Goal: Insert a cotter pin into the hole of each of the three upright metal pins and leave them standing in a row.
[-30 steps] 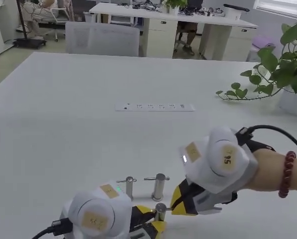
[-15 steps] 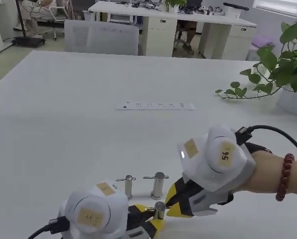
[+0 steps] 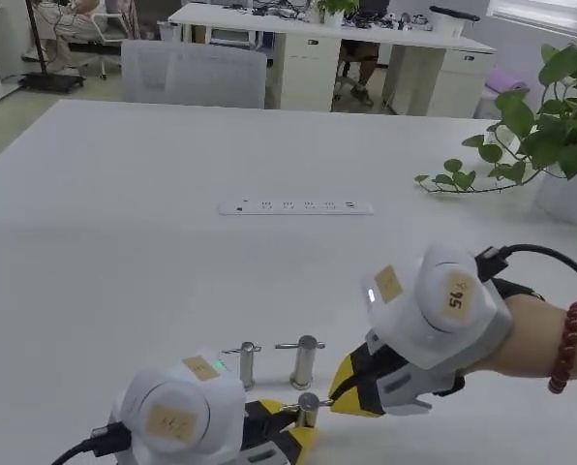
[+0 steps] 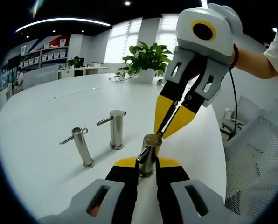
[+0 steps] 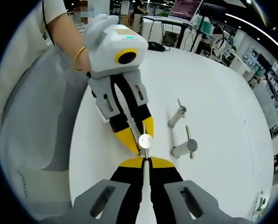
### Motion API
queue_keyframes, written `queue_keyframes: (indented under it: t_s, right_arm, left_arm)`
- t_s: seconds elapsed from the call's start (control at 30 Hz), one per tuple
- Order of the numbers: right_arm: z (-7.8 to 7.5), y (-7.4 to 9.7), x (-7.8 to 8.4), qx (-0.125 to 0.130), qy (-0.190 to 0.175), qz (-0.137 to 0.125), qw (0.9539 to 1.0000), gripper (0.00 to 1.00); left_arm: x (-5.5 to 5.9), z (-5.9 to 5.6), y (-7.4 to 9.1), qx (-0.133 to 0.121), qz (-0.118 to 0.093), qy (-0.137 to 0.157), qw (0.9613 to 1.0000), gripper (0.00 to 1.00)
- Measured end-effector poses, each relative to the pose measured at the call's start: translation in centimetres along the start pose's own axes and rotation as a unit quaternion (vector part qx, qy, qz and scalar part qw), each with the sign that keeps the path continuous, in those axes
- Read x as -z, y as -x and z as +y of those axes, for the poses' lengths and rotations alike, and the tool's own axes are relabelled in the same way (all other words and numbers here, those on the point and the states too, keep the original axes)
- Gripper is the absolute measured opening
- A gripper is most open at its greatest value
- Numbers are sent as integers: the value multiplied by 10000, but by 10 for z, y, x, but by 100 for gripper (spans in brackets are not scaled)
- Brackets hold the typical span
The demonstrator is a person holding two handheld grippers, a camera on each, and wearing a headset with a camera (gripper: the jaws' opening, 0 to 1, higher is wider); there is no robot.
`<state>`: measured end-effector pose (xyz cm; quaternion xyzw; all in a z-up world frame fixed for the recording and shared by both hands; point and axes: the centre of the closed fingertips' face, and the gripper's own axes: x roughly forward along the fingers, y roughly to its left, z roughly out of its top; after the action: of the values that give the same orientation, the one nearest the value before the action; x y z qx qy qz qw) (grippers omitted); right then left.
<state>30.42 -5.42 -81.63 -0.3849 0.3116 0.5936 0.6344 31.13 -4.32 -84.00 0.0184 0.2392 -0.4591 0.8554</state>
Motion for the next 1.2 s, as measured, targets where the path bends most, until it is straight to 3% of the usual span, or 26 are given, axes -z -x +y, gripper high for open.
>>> queue_keyframes:
  t_s: [0.23, 0.7, 0.83, 1.0, 1.2]
  right_arm:
    - [0, -2, -5, -9, 117, -57, 9999, 5]
    - [2, -3, -6, 0, -63, -96, 9999, 5]
    - [6, -6, -7, -65, -252, -134, 9996, 14]
    - [5, -8, -13, -23, -505, -347, 9981, 17]
    - [3, -12, -20, 28, -804, -607, 9949, 20]
  left_arm:
    - [1, 0, 0, 16, -63, 152, 9999, 12]
    - [2, 0, -1, -16, -41, 172, 9998, 13]
    - [4, 0, -1, -49, 52, 112, 9999, 13]
    - [6, -1, 0, -27, 128, 22, 9999, 26]
    - [5, 0, 4, -37, 195, -103, 9998, 32]
